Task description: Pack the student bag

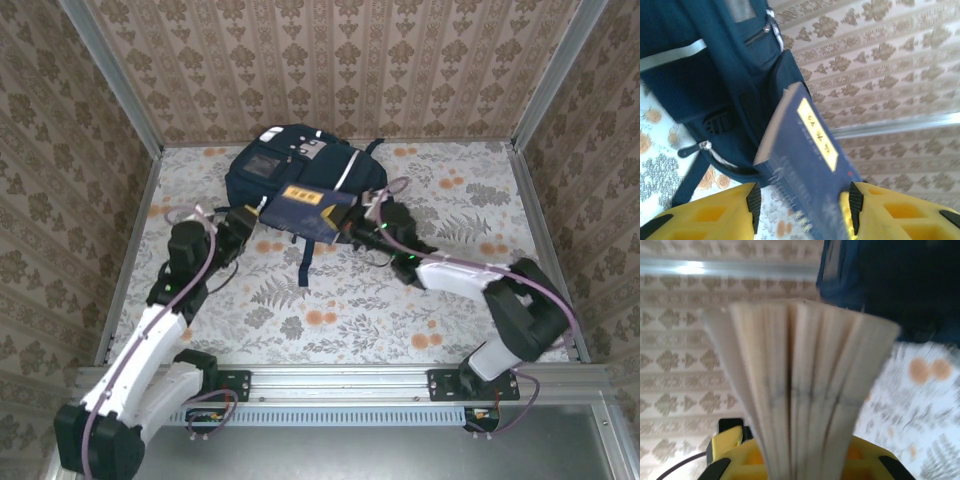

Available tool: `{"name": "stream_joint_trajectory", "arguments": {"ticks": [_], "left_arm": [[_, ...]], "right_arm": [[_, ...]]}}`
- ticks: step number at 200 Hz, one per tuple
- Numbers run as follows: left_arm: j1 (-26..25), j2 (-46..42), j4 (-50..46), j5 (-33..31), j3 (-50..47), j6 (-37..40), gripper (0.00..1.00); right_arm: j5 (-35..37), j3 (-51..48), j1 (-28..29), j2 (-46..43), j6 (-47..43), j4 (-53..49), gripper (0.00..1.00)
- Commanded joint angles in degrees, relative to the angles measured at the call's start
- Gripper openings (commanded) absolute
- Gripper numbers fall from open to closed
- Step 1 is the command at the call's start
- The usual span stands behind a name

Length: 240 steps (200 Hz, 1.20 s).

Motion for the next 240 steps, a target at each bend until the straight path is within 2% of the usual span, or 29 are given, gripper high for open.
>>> {"name": "stream_joint_trajectory", "arguments": {"ticks": [1,26,53,104,138,172,208,240], "left_arm": [[-2.13,8.95,-7.44,4.22,10.36,13.64,0.55],[-6.01,21.88,-13.55,5.01,24.75,23.95,0.59],[-9.62,37.19,-21.17,4.06,41.88,33.04,0.62],[-10.22,64.88,-32.75,5.37,73.31,41.59,0.59],[-10.05,77.72,-34.64,6.40,86.72,44.06,0.56],[-10.22,85.55,-32.85,12.22,93.04,41.21,0.51],[-10.44,88.23,-30.33,14.01,92.36,39.43,0.46],[-11.14,88.61,-29.87,13.95,91.82,40.45,0.41]], "right_arm": [[1.57,0.25,-6.72,-9.00,-9.72,-13.82,0.00],[3.49,0.46,-14.61,-15.02,-15.94,-24.27,0.00],[11.64,0.33,-18.99,-21.63,-23.51,-35.24,0.00],[18.27,-3.43,-23.42,-27.78,-29.01,-40.68,0.00],[17.99,-4.99,-25.91,-30.11,-30.23,-42.04,0.00],[18.00,-4.92,-26.63,-30.61,-33.08,-42.86,0.00],[13.38,-5.48,-28.73,-28.61,-32.70,-41.17,0.00],[11.99,-6.24,-29.77,-27.52,-31.96,-39.74,0.00]]}}
